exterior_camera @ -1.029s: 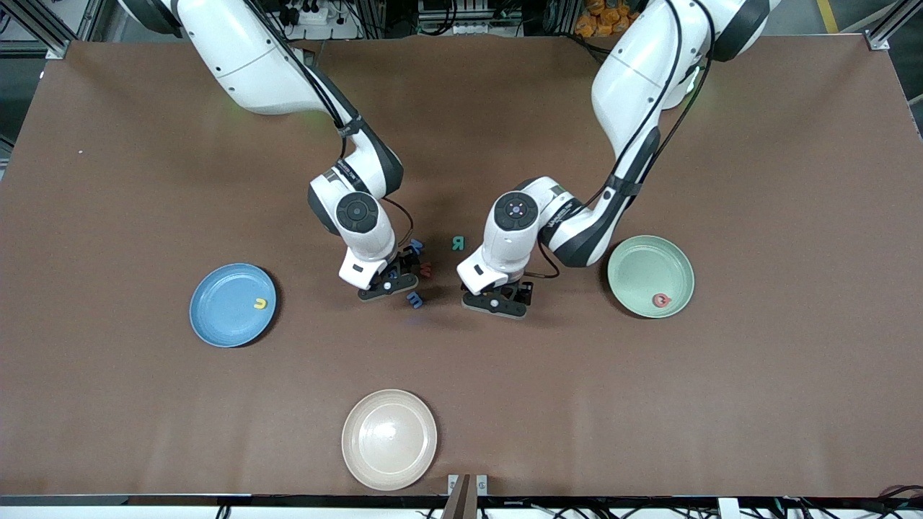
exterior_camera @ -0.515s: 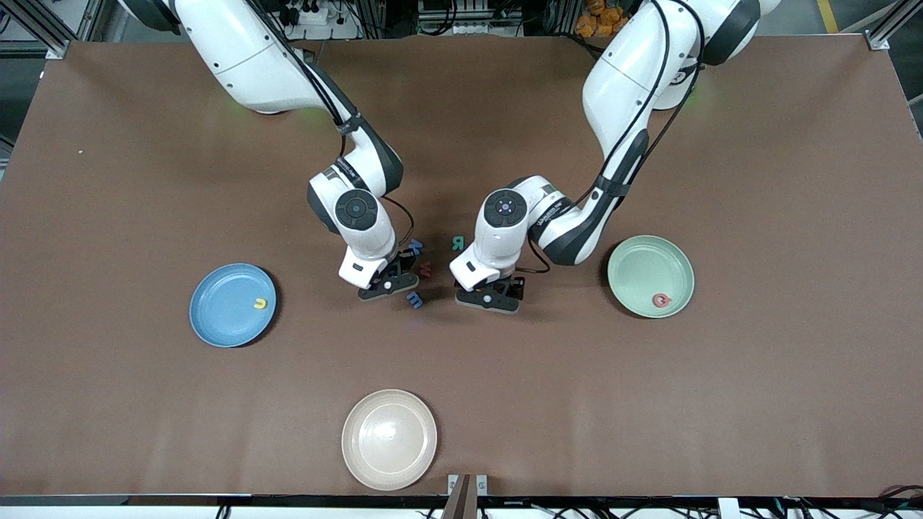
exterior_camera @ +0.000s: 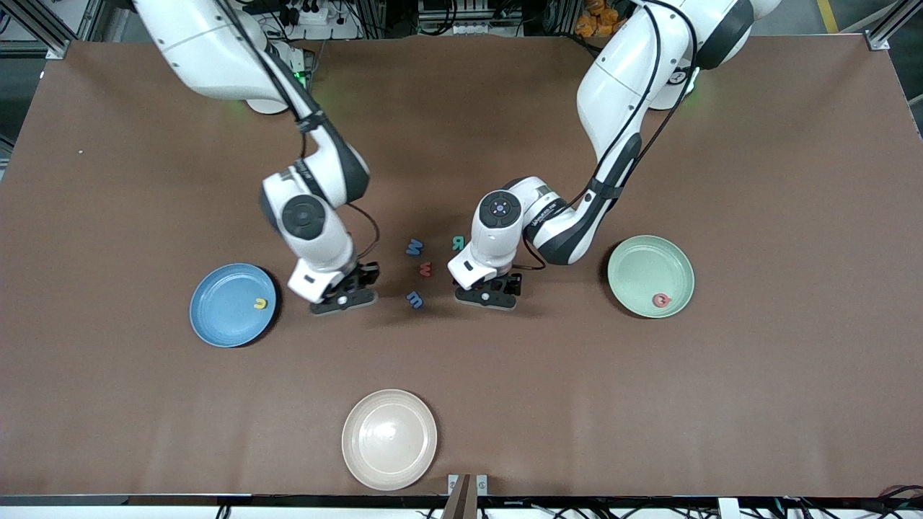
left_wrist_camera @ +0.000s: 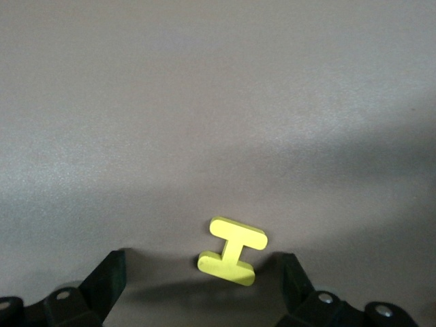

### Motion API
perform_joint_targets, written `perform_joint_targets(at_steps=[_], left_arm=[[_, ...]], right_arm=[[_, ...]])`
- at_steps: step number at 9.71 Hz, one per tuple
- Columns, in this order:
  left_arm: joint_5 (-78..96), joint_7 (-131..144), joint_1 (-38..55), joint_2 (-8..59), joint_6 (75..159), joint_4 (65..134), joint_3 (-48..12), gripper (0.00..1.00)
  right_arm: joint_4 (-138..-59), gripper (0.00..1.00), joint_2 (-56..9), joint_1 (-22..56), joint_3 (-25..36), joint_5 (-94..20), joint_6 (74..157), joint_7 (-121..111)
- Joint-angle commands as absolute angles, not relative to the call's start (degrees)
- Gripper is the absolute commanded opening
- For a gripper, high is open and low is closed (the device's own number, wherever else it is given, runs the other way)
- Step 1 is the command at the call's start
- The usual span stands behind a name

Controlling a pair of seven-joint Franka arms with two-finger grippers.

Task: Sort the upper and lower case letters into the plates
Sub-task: 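Carry the g to the blue plate while the left gripper grasps the H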

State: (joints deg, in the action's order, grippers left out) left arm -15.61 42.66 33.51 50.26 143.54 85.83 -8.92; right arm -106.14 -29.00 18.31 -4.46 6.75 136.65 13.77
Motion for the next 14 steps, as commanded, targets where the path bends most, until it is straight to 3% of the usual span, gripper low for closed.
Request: perform_joint_targets(at_steps=[1, 4, 6, 7, 8, 9, 10, 11, 14], left_arm=[[-17.0, 45.0, 33.9, 51.2, 143.8, 84.8, -8.6, 1.00], [-17.0, 44.3, 33.8, 51.2, 143.8, 84.6, -8.6, 0.77], [-17.0, 44.1, 33.8, 51.2, 143.9, 84.0, -8.6, 0.67], [-17.0, 44.1, 33.8, 51.1, 143.9, 84.0, -8.6, 0.57], [-17.1, 44.1, 33.8, 51.1, 143.9, 84.0, -8.6, 0.57], [-17.1, 44.1, 33.8, 51.1, 143.9, 84.0, -8.6, 0.51], [-17.1, 44.1, 33.8, 51.1, 143.9, 84.0, -8.6, 0.50], [-17.1, 44.2, 33.8, 51.0, 143.9, 84.0, -8.6, 0.46], [-17.3, 44.4, 33.8, 50.9, 143.9, 84.1, -8.6, 0.33]], right_arm=[[-107.4, 0.00, -26.9, 9.6, -5.3, 7.4, 133.6, 5.9], [-107.7, 0.00, -26.9, 2.8, -5.2, 7.4, 131.6, -5.4], [-107.7, 0.00, -26.9, -0.6, -5.2, 7.4, 130.2, -10.2], [-107.7, 0.00, -27.2, -2.4, -5.3, 7.4, 130.0, -11.3], [-107.7, 0.00, -27.4, -3.2, -5.3, 7.4, 129.9, -12.0], [-107.7, 0.07, -27.6, -3.6, -5.3, 7.4, 129.9, -12.5], [-107.7, 0.58, -27.6, -3.6, -5.3, 7.4, 129.9, -12.5], [-107.7, 1.00, -27.6, -3.7, -5.3, 7.4, 129.9, -12.5], [-107.3, 1.00, -27.4, -3.6, -5.3, 7.4, 128.0, -13.0]])
